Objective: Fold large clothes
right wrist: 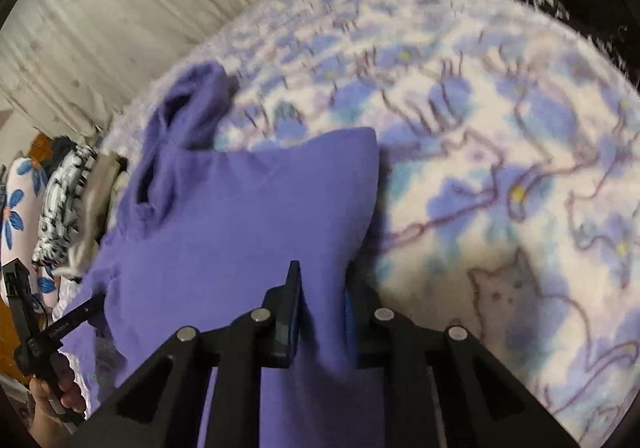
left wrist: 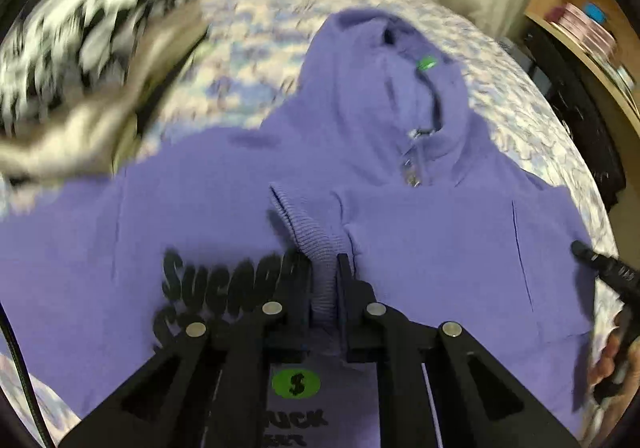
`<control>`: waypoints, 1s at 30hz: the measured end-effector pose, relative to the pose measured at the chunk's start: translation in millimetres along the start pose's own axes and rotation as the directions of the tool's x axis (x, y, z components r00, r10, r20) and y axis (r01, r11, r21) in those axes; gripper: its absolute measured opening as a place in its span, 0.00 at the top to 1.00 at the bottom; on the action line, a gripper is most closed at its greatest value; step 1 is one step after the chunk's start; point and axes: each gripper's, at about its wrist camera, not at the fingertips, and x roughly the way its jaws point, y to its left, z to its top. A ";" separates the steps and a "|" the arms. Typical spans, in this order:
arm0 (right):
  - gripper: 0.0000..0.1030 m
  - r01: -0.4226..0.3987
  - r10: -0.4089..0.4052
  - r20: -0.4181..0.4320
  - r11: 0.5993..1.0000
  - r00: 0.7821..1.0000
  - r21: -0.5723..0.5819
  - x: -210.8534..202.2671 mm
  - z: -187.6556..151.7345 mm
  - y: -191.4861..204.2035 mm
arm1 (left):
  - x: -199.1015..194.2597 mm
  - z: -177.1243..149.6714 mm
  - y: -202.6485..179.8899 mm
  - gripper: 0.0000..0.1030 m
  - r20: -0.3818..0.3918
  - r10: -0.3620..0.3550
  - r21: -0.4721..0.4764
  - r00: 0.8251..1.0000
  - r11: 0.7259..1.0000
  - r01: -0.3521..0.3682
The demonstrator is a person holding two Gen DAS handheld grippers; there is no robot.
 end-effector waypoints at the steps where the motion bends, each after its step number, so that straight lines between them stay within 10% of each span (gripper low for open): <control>1: 0.84 0.005 -0.005 0.025 1.000 1.000 0.011 -3.8 -0.5 -0.9 | -0.2 2.0 -2.9 0.92 0.014 0.006 0.013 1.000 1.000 -0.006; 7: 0.81 0.065 -0.063 -0.035 0.997 0.997 0.044 27.5 -9.7 -14.3 | 35.8 -3.2 5.6 0.87 -0.051 0.095 0.011 0.994 0.995 -0.094; 16: 0.74 0.078 -0.078 0.004 0.997 0.997 0.015 -34.3 -10.2 -6.7 | -11.6 -7.9 17.5 0.76 0.003 0.121 -0.013 0.993 0.993 -0.121; 30: 0.74 -0.056 0.049 -0.047 0.984 0.998 -0.171 -19.6 -72.8 93.8 | -47.5 -49.6 -55.2 0.76 0.070 -0.019 0.090 0.997 0.996 0.013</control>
